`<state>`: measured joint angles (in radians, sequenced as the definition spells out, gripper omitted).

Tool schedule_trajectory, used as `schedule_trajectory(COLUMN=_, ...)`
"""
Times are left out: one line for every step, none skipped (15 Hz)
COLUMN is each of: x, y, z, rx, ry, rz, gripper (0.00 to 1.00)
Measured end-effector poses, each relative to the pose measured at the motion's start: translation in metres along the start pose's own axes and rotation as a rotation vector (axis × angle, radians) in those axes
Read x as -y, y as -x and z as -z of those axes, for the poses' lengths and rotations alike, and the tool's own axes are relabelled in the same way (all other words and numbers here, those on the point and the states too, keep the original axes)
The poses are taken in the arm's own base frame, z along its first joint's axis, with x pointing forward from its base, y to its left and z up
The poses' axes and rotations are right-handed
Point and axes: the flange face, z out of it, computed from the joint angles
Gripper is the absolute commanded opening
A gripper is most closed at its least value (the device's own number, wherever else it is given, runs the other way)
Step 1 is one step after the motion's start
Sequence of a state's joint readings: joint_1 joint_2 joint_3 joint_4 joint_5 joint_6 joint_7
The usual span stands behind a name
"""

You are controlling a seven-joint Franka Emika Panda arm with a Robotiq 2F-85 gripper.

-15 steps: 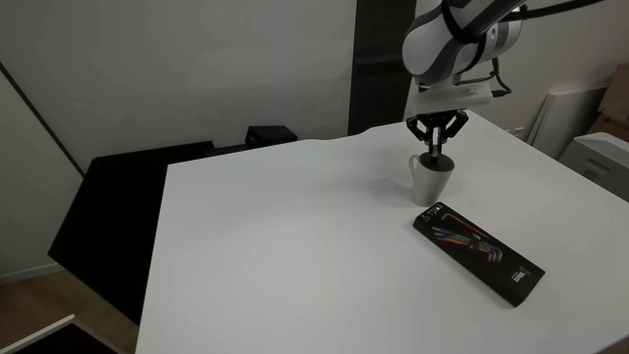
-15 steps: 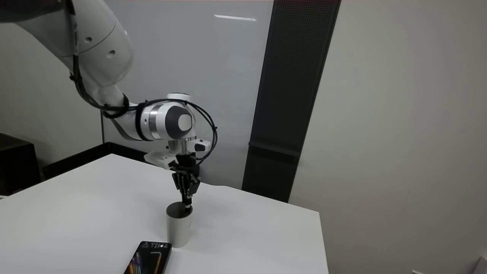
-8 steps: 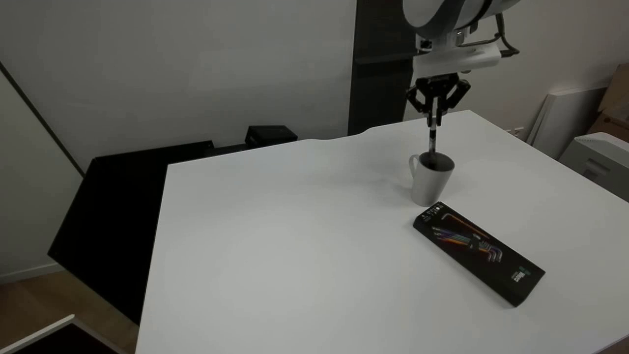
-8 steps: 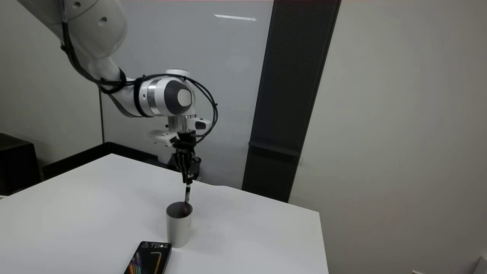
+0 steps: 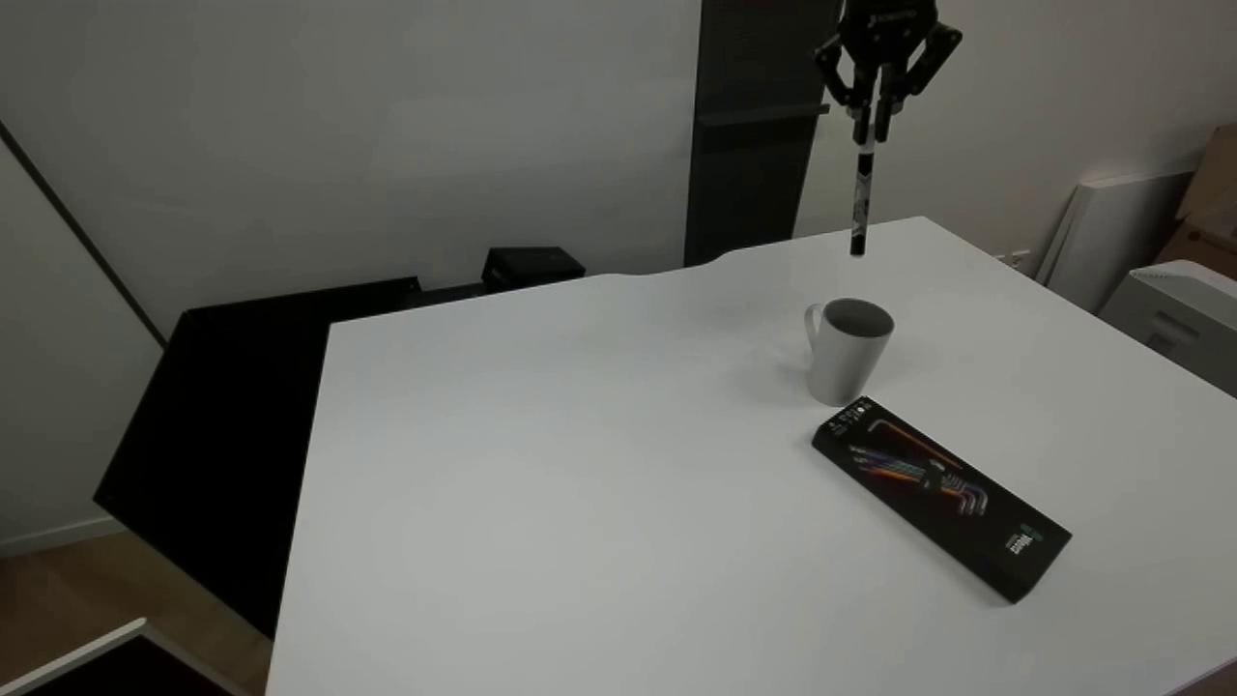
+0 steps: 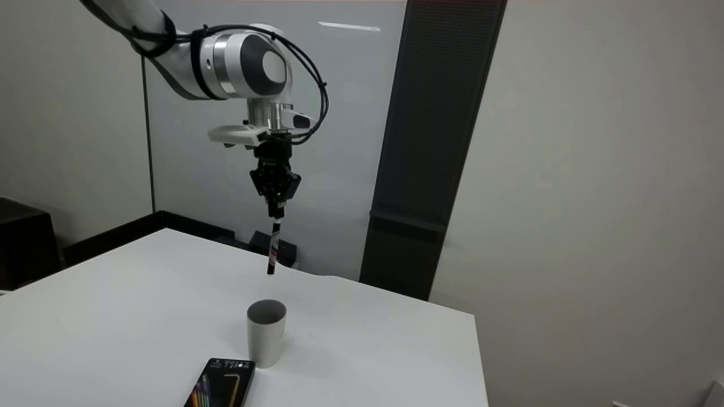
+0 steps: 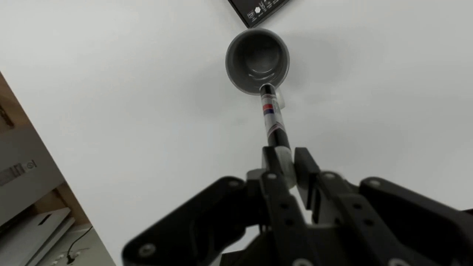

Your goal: Put the marker inside the mug then take the marker out of the mug

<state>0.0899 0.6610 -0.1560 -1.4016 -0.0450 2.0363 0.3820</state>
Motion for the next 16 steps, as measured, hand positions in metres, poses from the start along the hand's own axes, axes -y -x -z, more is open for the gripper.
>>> schedule_trajectory(x=-0.004, y=0.002, z=-0.002, rx=0.032, ry=-0.018, rz=0.026, gripper=0.07)
schedule_trajectory(x=-0.007, y=0.004, z=-0.008, rx=0.074, ry=-0.034, rz=0.054, gripper=0.07)
schedule_trajectory(x=-0.011, y=0.006, z=-0.018, rx=0.117, ry=-0.043, rz=0.077, gripper=0.07)
schedule_trajectory(x=-0.014, y=0.009, z=-0.030, rx=0.163, ry=-0.047, rz=0.098, gripper=0.07)
schedule_trajectory(x=-0.017, y=0.012, z=-0.043, rx=0.204, ry=-0.042, rz=0.114, gripper=0.07)
schedule_trajectory(x=-0.019, y=0.015, z=-0.056, rx=0.243, ry=-0.033, rz=0.123, gripper=0.07)
schedule_trajectory(x=-0.020, y=0.018, z=-0.070, rx=0.279, ry=-0.021, rz=0.127, gripper=0.07)
schedule_trajectory(x=-0.022, y=0.022, z=-0.082, rx=0.315, ry=-0.009, rz=0.130, gripper=0.07)
schedule_trajectory(x=-0.024, y=0.026, z=-0.093, rx=0.350, ry=0.004, rz=0.133, gripper=0.07)
schedule_trajectory(x=-0.026, y=0.030, z=-0.103, rx=0.384, ry=0.016, rz=0.138, gripper=0.07)
schedule_trajectory(x=-0.029, y=0.033, z=-0.112, rx=0.418, ry=0.028, rz=0.143, gripper=0.07)
schedule_trajectory(x=-0.032, y=0.037, z=-0.120, rx=0.451, ry=0.041, rz=0.149, gripper=0.07)
schedule_trajectory(x=-0.035, y=0.041, z=-0.127, rx=0.482, ry=0.053, rz=0.154, gripper=0.07)
schedule_trajectory(x=-0.037, y=0.044, z=-0.135, rx=0.509, ry=0.063, rz=0.159, gripper=0.07)
schedule_trajectory(x=-0.040, y=0.046, z=-0.143, rx=0.530, ry=0.071, rz=0.165, gripper=0.07)
schedule_trajectory(x=-0.042, y=0.048, z=-0.150, rx=0.544, ry=0.078, rz=0.173, gripper=0.07)
